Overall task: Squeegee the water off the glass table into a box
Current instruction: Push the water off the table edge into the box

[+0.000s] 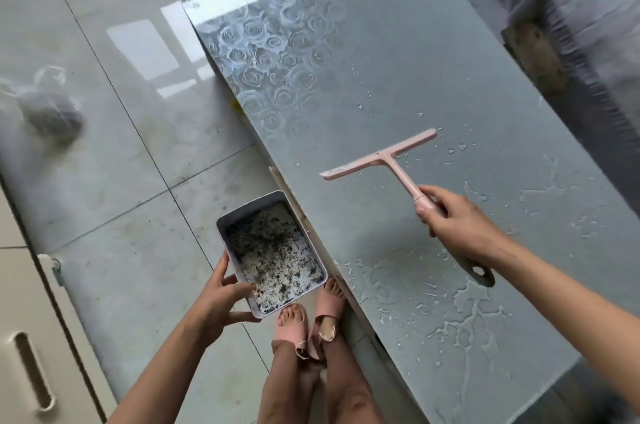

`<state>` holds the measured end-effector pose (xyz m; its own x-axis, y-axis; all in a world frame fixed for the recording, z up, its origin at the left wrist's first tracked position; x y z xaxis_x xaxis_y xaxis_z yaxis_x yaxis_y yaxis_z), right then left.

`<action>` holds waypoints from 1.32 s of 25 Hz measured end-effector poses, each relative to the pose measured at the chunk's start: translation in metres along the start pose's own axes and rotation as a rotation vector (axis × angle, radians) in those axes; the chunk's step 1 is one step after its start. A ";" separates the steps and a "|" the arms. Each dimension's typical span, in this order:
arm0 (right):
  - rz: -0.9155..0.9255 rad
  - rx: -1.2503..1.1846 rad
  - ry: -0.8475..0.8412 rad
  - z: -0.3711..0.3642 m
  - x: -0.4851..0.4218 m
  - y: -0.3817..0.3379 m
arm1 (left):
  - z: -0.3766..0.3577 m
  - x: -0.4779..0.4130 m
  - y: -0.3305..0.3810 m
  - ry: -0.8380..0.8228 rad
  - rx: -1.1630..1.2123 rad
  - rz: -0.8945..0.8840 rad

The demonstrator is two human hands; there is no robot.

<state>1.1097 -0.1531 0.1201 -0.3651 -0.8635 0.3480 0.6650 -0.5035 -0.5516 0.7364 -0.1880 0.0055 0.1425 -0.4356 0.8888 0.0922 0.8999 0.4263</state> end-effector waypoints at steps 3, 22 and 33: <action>-0.038 -0.092 -0.036 0.004 0.040 -0.022 | 0.020 0.038 0.016 -0.015 0.016 -0.032; 0.275 -0.183 -0.582 -0.150 0.221 -0.333 | 0.302 0.214 -0.062 0.257 0.145 -0.117; 0.298 -0.056 -0.712 -0.373 0.357 -0.482 | 0.573 0.147 -0.150 0.698 -0.075 -0.114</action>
<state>0.4161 -0.2298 0.2268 0.3438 -0.7447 0.5720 0.6284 -0.2702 -0.7295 0.1793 -0.3752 0.1690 0.7239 -0.4609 0.5133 0.2077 0.8552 0.4749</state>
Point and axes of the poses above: each hand's wrist, its own x-axis away from the middle knuckle, its own z-axis out of the back of the hand, y = z × x, the point moved 5 cm from there along -x, towards the middle knuckle, and after that the axes turned 13 degrees about y, right-handed, at the moved point
